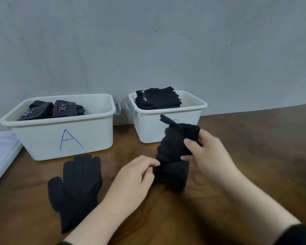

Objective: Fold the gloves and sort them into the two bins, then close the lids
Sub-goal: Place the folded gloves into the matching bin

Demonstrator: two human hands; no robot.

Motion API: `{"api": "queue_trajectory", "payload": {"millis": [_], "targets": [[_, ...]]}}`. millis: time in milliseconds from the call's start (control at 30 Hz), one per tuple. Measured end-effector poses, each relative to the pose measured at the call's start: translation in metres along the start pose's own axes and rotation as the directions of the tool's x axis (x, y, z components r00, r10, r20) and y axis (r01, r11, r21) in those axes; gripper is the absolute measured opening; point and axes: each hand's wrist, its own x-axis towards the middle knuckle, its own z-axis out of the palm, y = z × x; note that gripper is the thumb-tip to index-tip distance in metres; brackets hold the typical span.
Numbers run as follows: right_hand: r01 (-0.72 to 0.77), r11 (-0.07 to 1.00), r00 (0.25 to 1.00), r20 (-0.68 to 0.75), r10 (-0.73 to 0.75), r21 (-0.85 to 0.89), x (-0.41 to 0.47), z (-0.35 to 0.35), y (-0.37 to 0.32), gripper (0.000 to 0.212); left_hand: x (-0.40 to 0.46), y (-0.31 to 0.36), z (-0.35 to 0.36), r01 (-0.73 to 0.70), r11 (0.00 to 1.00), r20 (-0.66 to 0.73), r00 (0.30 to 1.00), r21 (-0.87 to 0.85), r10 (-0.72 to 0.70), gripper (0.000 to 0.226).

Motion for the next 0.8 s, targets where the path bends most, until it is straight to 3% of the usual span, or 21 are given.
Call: {"api": "queue_trajectory", "payload": {"millis": [67, 133, 300, 400, 467, 533, 633, 800], "targets": [[0.044, 0.989, 0.999, 0.038, -0.038, -0.144, 0.012, -0.016, -0.007, 0.019, -0.004, -0.015, 0.003, -0.11, 0.974, 0.176, 0.981, 0.195, 0.076, 0.033], [0.079, 0.94, 0.994, 0.1, -0.049, -0.332, 0.022, -0.026, -0.015, 0.017, -0.005, -0.02, 0.008, -0.147, 0.95, 0.272, 0.96, 0.275, 0.07, 0.036], [0.201, 0.807, 0.978, 0.068, -0.196, -0.555, 0.043, -0.035, -0.029, 0.015, -0.008, -0.009, 0.015, -0.128, 0.938, 0.254, 0.966, 0.322, 0.044, 0.038], [0.277, 0.77, 0.936, -0.021, -0.352, -0.575, 0.038, -0.032, -0.033, 0.017, -0.01, -0.004, 0.02, -0.104, 0.953, 0.226, 0.973, 0.285, 0.038, 0.039], [0.347, 0.731, 0.91, 0.023, -0.413, -0.588, 0.024, -0.019, -0.023, 0.021, -0.011, -0.003, 0.021, -0.086, 0.968, 0.228, 0.973, 0.237, 0.031, 0.04], [0.414, 0.661, 0.902, 0.185, -0.39, -0.626, 0.009, -0.004, 0.004, 0.028, -0.01, -0.005, 0.021, -0.074, 0.976, 0.231, 0.973, 0.204, 0.025, 0.039], [0.423, 0.627, 0.902, 0.373, -0.219, -0.654, -0.018, 0.012, 0.053, 0.037, -0.009, -0.009, 0.02, -0.04, 0.982, 0.202, 0.979, 0.183, 0.002, 0.037], [0.423, 0.68, 0.903, 0.339, -0.263, -0.599, -0.028, 0.01, 0.08, 0.041, -0.006, -0.014, 0.019, -0.058, 0.96, 0.218, 0.976, 0.272, -0.003, 0.036]]}}
